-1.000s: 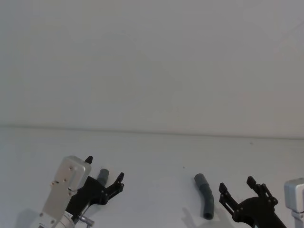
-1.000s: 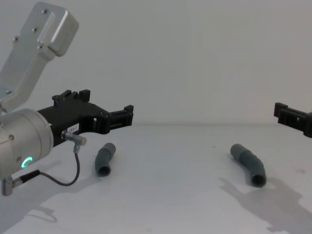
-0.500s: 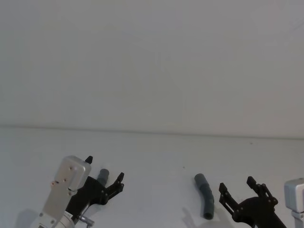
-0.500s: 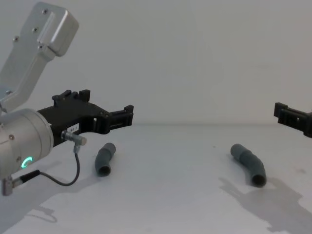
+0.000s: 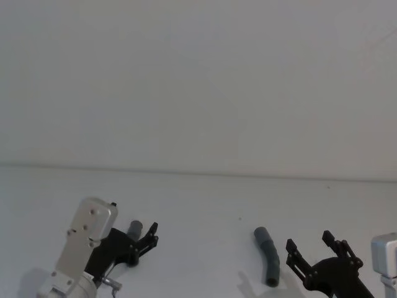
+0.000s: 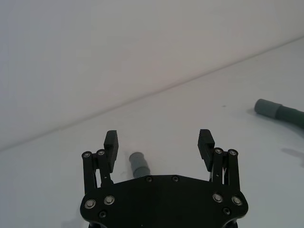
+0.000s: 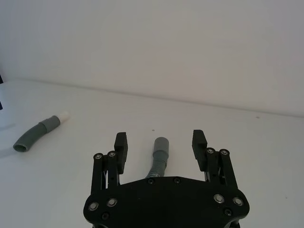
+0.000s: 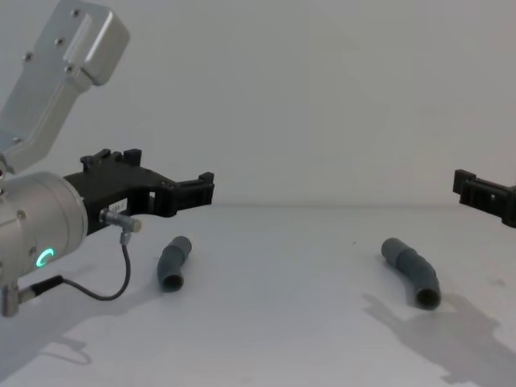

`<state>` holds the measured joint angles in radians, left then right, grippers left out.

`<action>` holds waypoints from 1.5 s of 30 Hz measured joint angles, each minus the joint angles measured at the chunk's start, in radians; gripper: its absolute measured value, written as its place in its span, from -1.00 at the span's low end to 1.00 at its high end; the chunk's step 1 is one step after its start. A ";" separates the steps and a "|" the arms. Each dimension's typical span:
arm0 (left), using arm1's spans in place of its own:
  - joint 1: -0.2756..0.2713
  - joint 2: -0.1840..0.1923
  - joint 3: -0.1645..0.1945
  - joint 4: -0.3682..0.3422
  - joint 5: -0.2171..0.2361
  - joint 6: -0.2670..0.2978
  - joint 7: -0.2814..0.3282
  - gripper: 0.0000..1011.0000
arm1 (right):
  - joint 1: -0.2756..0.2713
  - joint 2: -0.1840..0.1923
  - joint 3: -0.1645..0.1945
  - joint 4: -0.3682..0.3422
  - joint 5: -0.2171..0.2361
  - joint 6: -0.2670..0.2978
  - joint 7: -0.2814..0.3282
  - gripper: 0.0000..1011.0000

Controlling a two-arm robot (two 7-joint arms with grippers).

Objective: Use both hands to pick up one end of the pipe from the table, align the ends, and insert them.

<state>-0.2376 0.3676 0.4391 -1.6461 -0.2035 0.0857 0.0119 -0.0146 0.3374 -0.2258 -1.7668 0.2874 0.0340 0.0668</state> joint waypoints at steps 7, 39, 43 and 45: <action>0.006 -0.030 -0.024 -0.030 -0.012 0.091 0.052 0.98 | 0.000 0.000 0.000 0.000 0.000 0.000 0.000 0.64; -0.074 -0.201 -0.149 -0.016 -0.120 0.522 0.206 0.98 | 0.000 0.000 0.000 0.000 0.000 0.000 0.000 0.64; -0.100 -0.205 -0.148 0.008 -0.126 0.562 0.196 0.98 | 0.000 0.000 0.000 0.000 0.000 0.000 0.000 0.64; -0.110 -0.205 -0.145 0.017 -0.127 0.578 0.192 0.98 | 0.000 0.000 0.000 0.000 0.000 0.000 0.000 0.64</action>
<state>-0.3473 0.1625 0.2940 -1.6293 -0.3301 0.6632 0.2034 -0.0147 0.3375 -0.2258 -1.7667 0.2874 0.0340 0.0668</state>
